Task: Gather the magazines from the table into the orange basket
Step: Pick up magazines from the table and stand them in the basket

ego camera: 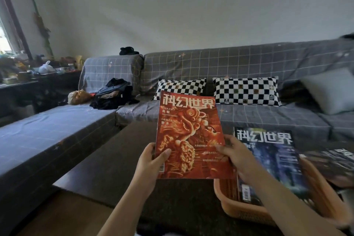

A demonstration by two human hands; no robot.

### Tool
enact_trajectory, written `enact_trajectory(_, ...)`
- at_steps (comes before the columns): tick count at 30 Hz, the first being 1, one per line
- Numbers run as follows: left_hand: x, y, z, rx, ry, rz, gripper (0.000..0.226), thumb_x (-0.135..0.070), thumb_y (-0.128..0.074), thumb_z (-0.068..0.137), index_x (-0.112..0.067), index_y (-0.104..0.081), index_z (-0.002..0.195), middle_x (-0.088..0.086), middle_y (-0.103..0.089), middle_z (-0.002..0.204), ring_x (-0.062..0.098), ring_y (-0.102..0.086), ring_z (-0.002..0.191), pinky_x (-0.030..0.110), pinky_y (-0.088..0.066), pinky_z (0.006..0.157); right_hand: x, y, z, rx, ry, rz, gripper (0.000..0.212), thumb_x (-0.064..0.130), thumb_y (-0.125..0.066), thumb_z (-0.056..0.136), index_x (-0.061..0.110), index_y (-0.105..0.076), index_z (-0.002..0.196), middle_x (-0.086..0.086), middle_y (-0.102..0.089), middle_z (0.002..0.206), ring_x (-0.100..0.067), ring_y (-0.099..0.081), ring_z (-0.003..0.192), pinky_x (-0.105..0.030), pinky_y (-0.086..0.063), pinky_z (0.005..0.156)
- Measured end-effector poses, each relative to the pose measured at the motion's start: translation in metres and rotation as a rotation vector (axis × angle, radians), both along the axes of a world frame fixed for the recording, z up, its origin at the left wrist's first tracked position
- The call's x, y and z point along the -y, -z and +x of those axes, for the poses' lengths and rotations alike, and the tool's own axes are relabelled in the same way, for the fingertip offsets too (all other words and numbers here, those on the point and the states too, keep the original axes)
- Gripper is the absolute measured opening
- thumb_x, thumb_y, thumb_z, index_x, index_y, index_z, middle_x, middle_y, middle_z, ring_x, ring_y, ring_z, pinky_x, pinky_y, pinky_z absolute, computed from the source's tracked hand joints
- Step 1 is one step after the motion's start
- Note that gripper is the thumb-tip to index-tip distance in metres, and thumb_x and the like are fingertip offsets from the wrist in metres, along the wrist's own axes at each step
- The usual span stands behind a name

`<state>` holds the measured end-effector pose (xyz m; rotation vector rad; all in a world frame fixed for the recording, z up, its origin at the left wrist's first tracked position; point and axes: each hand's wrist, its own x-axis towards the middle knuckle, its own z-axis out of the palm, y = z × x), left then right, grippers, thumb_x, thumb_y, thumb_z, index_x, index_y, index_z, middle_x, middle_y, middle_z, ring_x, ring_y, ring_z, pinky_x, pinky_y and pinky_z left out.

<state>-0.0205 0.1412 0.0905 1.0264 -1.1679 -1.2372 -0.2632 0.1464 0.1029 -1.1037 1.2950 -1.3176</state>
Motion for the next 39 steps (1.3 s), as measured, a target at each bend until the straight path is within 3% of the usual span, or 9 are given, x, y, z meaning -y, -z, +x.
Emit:
enact_trajectory(4,-0.012,-0.002,-0.053,-0.005,0.081,0.0,0.044,-0.031,-0.076,0.074,-0.014,-0.057,0.11,0.009,-0.074,0.103,0.027,-0.073,0.09,0.048,-0.059,0.079,-0.032,-0.005,-0.049,0.0,0.096,-0.017,0.033,0.014,-0.067,0.084,0.02,-0.053,0.112,-0.011,-0.069,0.102,-0.032,-0.069,0.088,-0.053,-0.054,0.083)
enact_trajectory(8,-0.018,0.001,-0.101,0.028,0.161,0.008,0.045,-0.032,-0.074,0.079,-0.019,-0.054,0.117,0.004,-0.073,0.107,0.02,-0.073,0.091,0.044,-0.06,0.08,-0.058,-0.003,-0.093,0.0,0.195,-0.045,0.036,0.017,-0.067,0.085,0.02,-0.052,0.118,-0.008,-0.067,0.106,-0.026,-0.071,0.083,-0.041,-0.058,0.066)
enact_trajectory(13,-0.019,0.014,-0.156,0.14,0.242,-0.032,0.035,-0.035,-0.07,0.084,-0.039,-0.051,0.113,-0.009,-0.072,0.104,0.007,-0.072,0.088,0.024,-0.058,0.066,-0.07,0.013,-0.14,-0.115,0.336,0.011,0.032,0.022,-0.064,0.088,0.021,-0.051,0.117,-0.003,-0.064,0.104,-0.028,-0.069,0.088,-0.052,-0.055,0.08)
enact_trajectory(18,-0.01,0.04,-0.195,0.373,0.239,-0.014,0.024,-0.035,-0.065,0.09,-0.043,-0.049,0.106,-0.018,-0.064,0.101,0.003,-0.068,0.088,0.031,-0.059,0.078,-0.071,0.038,-0.171,-0.189,0.412,0.072,0.019,0.016,-0.063,0.089,0.03,-0.054,0.097,0.009,-0.064,0.096,-0.017,-0.067,0.087,-0.045,-0.055,0.08)
enact_trajectory(23,-0.007,0.055,-0.205,0.706,0.176,-0.018,0.03,-0.043,-0.066,0.087,-0.033,-0.049,0.109,-0.021,-0.062,0.09,-0.006,-0.059,0.078,0.013,-0.041,0.057,-0.069,0.062,-0.176,-0.378,0.427,0.07,0.037,0.018,-0.061,0.09,0.041,-0.045,0.113,0.018,-0.063,0.098,0.005,-0.065,0.073,-0.017,-0.052,0.056)
enact_trajectory(26,-0.005,0.058,-0.208,0.824,0.147,-0.02,0.044,-0.044,-0.068,0.084,-0.027,-0.049,0.12,-0.014,-0.062,0.107,0.003,-0.06,0.093,0.021,-0.048,0.071,-0.069,0.071,-0.175,-0.491,0.463,0.076,0.045,0.022,-0.062,0.09,0.047,-0.041,0.12,0.022,-0.058,0.098,0.009,-0.057,0.077,-0.017,-0.048,0.059)
enact_trajectory(30,-0.008,0.059,-0.21,0.853,0.101,-0.007,0.057,-0.042,-0.073,0.081,-0.025,-0.044,0.127,-0.007,-0.059,0.121,0.011,-0.059,0.107,0.034,-0.052,0.091,-0.067,0.08,-0.173,-0.642,0.577,0.123,0.031,0.025,-0.062,0.089,0.03,-0.053,0.118,0.015,-0.06,0.107,0.007,-0.052,0.073,-0.016,-0.041,0.057)
enact_trajectory(34,-0.01,0.063,-0.21,0.874,0.067,-0.024,0.076,-0.044,-0.072,0.081,-0.023,-0.032,0.141,-0.002,-0.046,0.14,0.017,-0.05,0.125,0.042,-0.045,0.104,-0.068,0.081,-0.17,-0.802,0.545,0.254,0.036,0.024,-0.057,0.09,0.023,-0.052,0.125,0.001,-0.054,0.125,-0.015,-0.059,0.101,-0.032,-0.05,0.081)
enact_trajectory(39,-0.011,0.058,-0.208,0.934,0.174,-0.08,0.058,-0.049,-0.049,0.095,-0.028,-0.032,0.146,-0.007,-0.058,0.133,0.011,-0.059,0.114,0.034,-0.051,0.097,-0.066,0.076,-0.169,-0.865,0.398,0.342,0.03,0.032,-0.043,0.096,0.019,-0.053,0.122,0.006,-0.061,0.105,-0.003,-0.052,0.074,-0.019,-0.042,0.064)
